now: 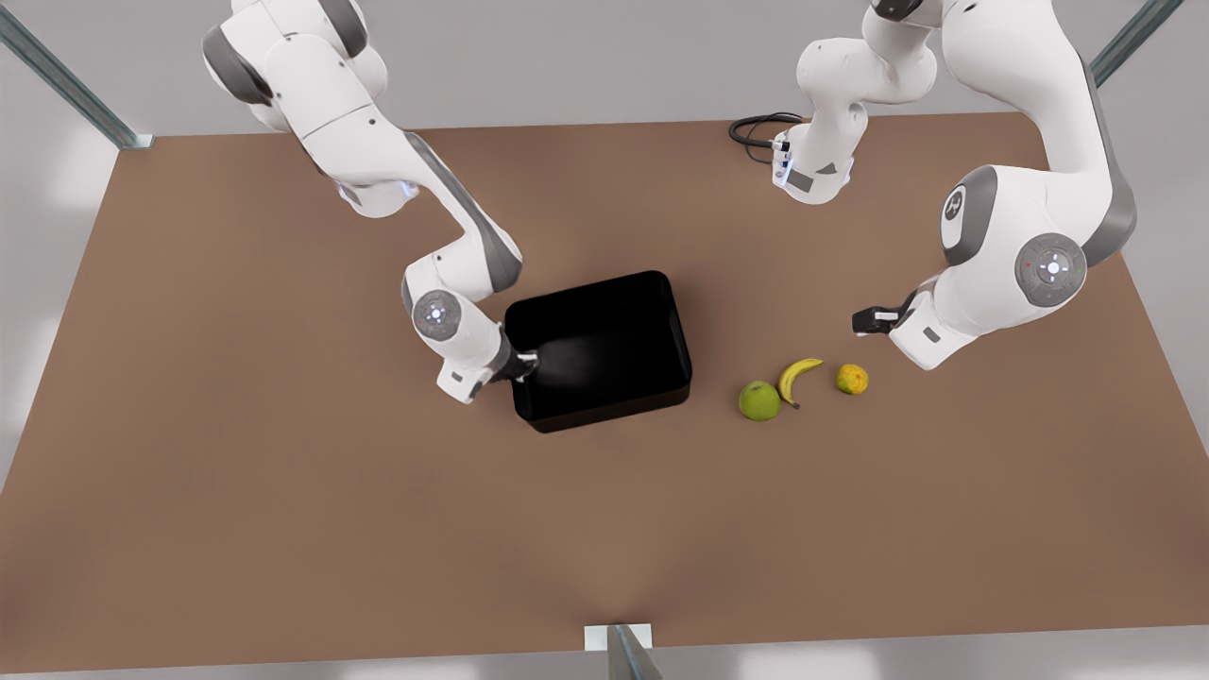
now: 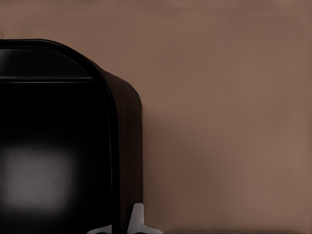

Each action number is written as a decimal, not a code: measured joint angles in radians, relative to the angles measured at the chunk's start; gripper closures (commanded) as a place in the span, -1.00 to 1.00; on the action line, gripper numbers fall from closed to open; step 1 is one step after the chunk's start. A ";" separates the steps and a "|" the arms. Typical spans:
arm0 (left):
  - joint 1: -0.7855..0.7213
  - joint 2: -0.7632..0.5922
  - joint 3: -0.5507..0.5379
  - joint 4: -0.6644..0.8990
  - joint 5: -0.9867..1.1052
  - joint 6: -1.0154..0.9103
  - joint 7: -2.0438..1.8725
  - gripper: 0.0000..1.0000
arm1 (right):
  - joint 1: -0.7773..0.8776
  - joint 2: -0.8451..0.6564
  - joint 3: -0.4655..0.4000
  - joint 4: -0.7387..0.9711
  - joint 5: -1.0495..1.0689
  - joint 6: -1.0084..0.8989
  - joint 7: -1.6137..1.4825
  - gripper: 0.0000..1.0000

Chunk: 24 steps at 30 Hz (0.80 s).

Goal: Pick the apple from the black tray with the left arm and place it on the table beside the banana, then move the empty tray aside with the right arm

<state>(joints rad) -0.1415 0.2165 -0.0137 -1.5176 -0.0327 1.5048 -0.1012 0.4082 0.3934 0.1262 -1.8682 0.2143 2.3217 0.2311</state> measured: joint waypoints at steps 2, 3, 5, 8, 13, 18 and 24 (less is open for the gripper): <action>-0.001 0.000 0.000 0.000 0.000 0.000 0.010 -1.00 | -0.073 -0.029 -0.002 0.089 -0.001 -0.078 -0.012 0.70; -0.001 0.001 0.000 0.000 0.000 0.000 0.014 -1.00 | -0.121 -0.036 -0.003 0.129 -0.001 -0.123 -0.021 0.70; -0.001 0.001 0.000 0.000 0.000 0.000 0.022 -1.00 | -0.216 -0.048 -0.004 0.162 -0.002 -0.206 -0.047 0.70; -0.001 0.001 0.000 0.000 0.001 0.000 0.033 -1.00 | -0.340 -0.062 -0.006 0.173 -0.027 -0.305 -0.100 0.71; -0.001 0.001 0.000 0.000 0.001 0.000 0.047 -1.00 | -0.530 -0.058 -0.008 0.181 -0.111 -0.401 -0.224 0.71; -0.001 0.001 -0.001 0.000 0.001 0.000 0.058 -1.00 | -0.688 0.015 -0.008 0.238 -0.185 -0.438 -0.370 0.70; -0.001 0.001 -0.002 0.000 0.001 0.000 0.067 -1.00 | -0.758 0.127 -0.009 0.273 -0.213 -0.436 -0.528 0.70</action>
<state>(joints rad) -0.1427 0.2174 -0.0152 -1.5176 -0.0313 1.5052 -0.0341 -0.3495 0.5205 0.1175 -1.5950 0.0018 1.8858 -0.2973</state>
